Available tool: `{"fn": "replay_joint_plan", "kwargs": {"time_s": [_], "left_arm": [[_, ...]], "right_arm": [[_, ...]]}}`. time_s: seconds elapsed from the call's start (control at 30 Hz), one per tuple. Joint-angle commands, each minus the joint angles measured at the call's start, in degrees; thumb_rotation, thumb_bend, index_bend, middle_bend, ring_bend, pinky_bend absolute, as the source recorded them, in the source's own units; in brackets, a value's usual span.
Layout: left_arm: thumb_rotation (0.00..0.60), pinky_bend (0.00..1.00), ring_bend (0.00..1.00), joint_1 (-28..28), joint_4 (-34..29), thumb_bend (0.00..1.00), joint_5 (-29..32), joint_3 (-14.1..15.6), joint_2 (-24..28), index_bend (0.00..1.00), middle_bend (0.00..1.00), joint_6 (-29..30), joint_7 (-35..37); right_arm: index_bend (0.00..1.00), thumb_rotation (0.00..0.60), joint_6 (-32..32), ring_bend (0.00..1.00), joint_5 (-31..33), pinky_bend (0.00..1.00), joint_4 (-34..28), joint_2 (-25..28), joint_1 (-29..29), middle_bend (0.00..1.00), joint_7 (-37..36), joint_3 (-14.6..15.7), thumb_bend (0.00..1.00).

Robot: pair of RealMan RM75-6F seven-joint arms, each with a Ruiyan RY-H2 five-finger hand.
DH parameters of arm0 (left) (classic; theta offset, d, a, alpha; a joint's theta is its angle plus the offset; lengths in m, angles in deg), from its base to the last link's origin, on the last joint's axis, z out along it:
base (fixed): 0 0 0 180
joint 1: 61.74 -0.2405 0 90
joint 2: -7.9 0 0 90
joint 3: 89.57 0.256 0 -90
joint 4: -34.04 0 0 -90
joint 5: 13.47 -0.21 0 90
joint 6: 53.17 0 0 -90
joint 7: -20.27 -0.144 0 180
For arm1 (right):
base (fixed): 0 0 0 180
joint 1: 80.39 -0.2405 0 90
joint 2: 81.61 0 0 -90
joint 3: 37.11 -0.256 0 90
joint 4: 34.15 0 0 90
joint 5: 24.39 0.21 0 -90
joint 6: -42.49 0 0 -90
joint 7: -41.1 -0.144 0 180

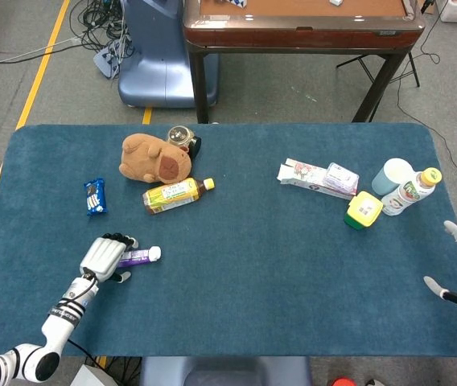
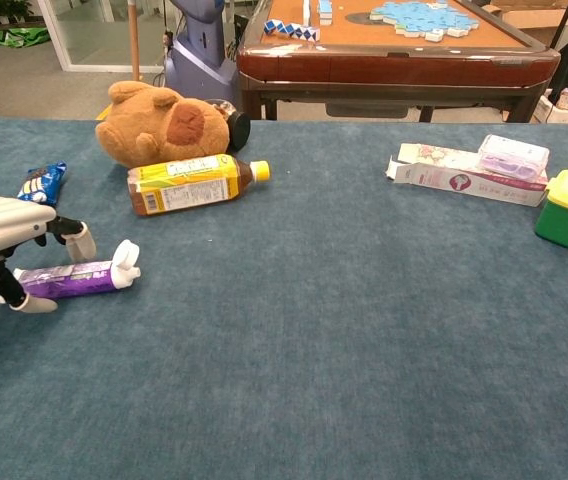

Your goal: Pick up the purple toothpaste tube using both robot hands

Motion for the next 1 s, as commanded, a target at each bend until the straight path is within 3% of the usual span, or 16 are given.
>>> {"fn": "replay_joint_plan", "kwargs": {"time_s": [0.03,0.33,0.57,1.0], "left_arm": [[0.521,0.25,0.23,0.23,-1.02,0.18,0.44,0.12,0.43,0.31,0.34,-0.81,-0.36],[0.509,0.26,0.24,0.02,-3.32,0.18,-0.93,0.81,1.69,0.33,0.35,-0.21,-0.72],[0.597,0.26,0.25,0.2,0.02,0.21,-1.5,0.42,0.01,0.35,0.36,-0.17,0.58],[0.6,0.28,0.3,0.18,3.68,0.25,-3.0,0.31,-1.8,0.41,0.43,-0.16,3.05]], "right_arm": [[0.12,0.6,0.08,0.15,0.01,0.21,0.04,0.0,0.07,0.24,-0.08,0.0,0.04],[0.12,0.6,-0.35,0.15,0.17,0.21,0.1,-0.13,-0.02,0.24,-0.08,0.03,0.04],[0.12,0.6,-0.18,0.15,0.14,0.21,-0.22,0.1,0.08,0.24,0.2,0.0,0.04],[0.12,0.6,-0.09,0.15,0.46,0.21,-0.67,0.39,0.31,0.24,0.35,-0.06,0.04]]}}
